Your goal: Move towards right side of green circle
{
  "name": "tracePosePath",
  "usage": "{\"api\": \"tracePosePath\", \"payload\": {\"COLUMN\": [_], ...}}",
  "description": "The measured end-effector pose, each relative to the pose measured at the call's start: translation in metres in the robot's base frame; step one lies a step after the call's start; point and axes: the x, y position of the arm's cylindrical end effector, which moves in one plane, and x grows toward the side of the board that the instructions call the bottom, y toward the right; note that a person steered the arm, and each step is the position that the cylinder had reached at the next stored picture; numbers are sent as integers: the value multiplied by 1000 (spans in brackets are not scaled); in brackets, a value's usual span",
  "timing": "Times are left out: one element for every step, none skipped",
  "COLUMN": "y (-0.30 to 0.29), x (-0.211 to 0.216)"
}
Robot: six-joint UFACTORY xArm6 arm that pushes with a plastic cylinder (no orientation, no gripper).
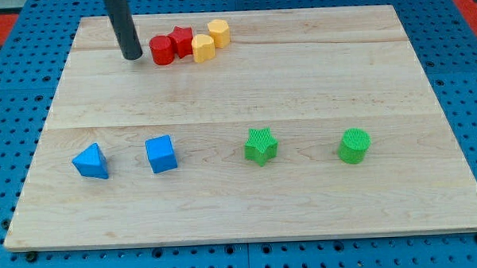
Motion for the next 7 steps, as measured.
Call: {"api": "tracePosePath", "payload": {"y": [24,29,6,3,17,72,103], "x": [-11,21,38,40,49,100,84]}}
